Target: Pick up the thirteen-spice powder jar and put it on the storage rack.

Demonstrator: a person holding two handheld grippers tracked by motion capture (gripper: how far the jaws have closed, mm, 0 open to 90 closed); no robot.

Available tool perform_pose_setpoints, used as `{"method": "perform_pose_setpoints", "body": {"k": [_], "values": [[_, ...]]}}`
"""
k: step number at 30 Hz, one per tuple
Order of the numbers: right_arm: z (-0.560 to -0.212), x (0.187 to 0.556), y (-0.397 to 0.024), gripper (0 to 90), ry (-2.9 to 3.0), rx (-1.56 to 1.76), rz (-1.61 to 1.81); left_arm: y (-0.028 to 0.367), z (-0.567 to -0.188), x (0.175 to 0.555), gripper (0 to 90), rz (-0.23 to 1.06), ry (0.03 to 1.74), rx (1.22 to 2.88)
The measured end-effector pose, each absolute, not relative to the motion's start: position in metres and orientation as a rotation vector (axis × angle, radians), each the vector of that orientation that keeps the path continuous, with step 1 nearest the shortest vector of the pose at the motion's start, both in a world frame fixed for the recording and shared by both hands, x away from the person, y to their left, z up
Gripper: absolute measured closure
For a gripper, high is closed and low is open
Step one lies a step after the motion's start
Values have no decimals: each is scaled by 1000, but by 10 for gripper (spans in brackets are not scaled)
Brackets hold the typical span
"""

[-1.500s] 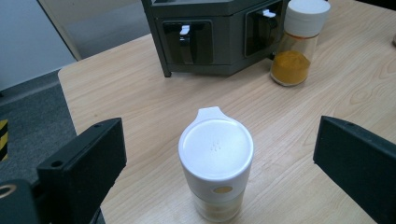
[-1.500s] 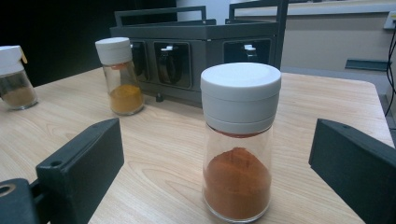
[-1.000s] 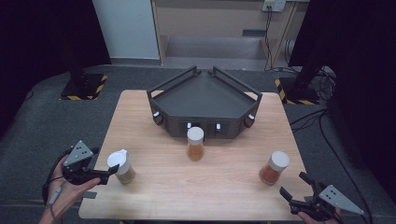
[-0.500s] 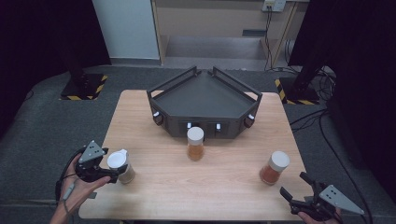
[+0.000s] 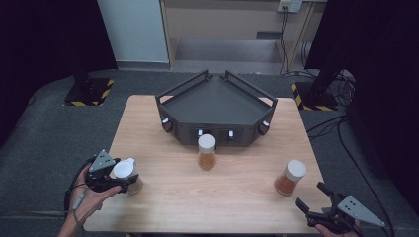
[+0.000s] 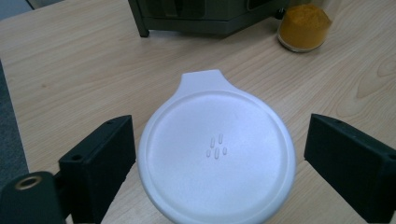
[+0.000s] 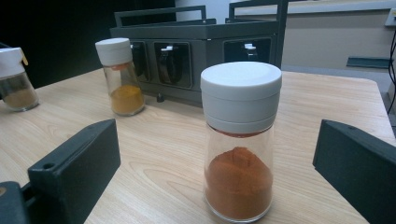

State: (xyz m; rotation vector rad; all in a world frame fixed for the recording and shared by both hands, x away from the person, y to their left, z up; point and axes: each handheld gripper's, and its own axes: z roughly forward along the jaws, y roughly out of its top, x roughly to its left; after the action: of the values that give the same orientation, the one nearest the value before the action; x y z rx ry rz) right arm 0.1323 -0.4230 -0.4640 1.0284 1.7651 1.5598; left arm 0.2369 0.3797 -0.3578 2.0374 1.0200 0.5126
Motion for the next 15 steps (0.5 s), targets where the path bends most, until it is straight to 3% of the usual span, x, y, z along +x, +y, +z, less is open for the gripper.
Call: {"method": "perform_pose_setpoints", "body": {"k": [9,15], "values": [[-464,132,-423,11,1765,1028,1560,380,-360,238,140,522,1011,2038],[-464,132,-423,11,1765,1027,1561,381,-363,237,289,532,1005,2038]]}}
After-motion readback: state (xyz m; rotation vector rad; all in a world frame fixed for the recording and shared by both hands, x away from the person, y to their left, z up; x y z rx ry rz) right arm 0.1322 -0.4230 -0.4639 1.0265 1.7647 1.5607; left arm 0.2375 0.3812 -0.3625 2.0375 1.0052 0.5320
